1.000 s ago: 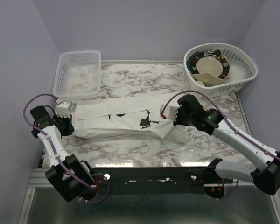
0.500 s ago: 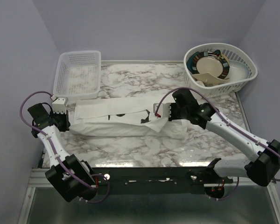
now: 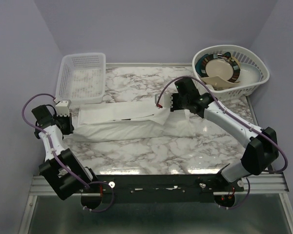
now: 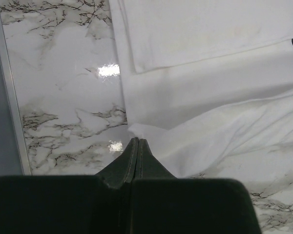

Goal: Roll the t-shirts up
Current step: Fold the T-shirt at the center of the board.

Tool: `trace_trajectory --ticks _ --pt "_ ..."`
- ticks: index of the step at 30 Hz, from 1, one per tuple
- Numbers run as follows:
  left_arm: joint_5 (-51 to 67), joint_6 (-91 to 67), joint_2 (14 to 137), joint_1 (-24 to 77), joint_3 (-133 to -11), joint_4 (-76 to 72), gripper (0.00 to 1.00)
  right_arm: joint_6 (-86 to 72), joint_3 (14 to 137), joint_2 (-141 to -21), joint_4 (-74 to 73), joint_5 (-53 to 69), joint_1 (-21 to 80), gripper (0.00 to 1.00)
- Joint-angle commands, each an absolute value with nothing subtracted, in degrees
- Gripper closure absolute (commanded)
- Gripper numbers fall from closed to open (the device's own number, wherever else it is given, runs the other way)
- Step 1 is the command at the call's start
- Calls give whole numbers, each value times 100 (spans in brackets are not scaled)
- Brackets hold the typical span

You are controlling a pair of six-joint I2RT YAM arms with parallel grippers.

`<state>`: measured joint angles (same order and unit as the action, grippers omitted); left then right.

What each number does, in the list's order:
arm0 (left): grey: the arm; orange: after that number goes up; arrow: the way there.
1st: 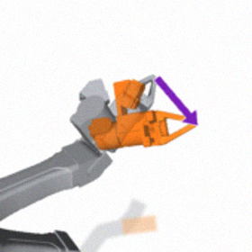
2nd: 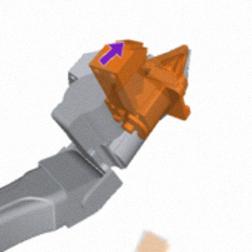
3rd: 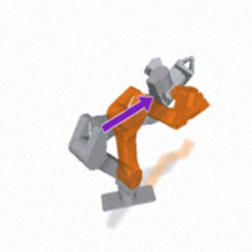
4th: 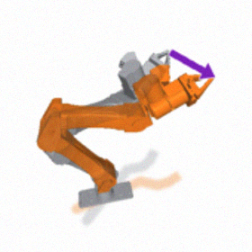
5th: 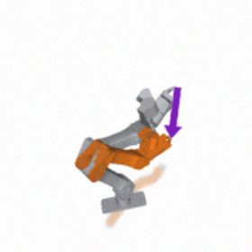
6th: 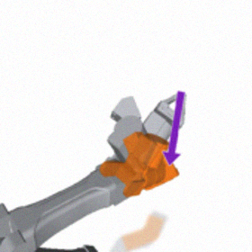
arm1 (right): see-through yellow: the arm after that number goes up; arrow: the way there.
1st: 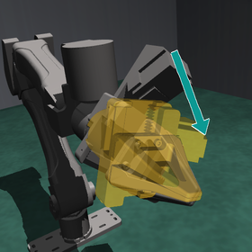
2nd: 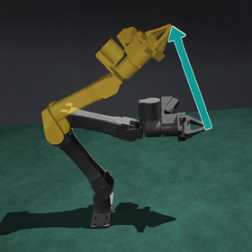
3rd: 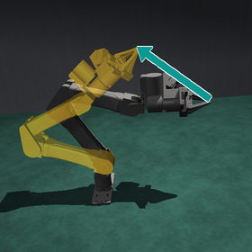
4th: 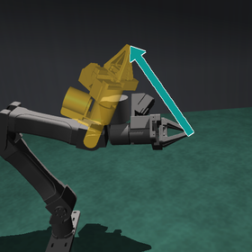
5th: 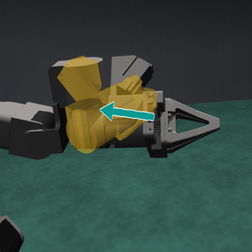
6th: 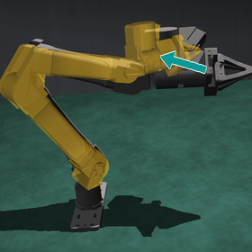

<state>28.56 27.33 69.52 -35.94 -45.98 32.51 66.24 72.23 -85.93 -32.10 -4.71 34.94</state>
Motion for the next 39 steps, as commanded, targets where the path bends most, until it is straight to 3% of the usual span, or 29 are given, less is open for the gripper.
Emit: trace_trajectory --ticks 1,23,39 --pt "2515 2593 7250 -3454 -4763 2883 100 6899 7655 -8981 -3217 -387 3410 99" --pt "2048 2171 8481 -3023 -5502 2180 100 6900 8077 -9914 -3270 -580 3094 100" --pt "2162 2136 8973 -2540 -5748 1969 83 6794 8262 -10160 -3797 -677 2918 99"
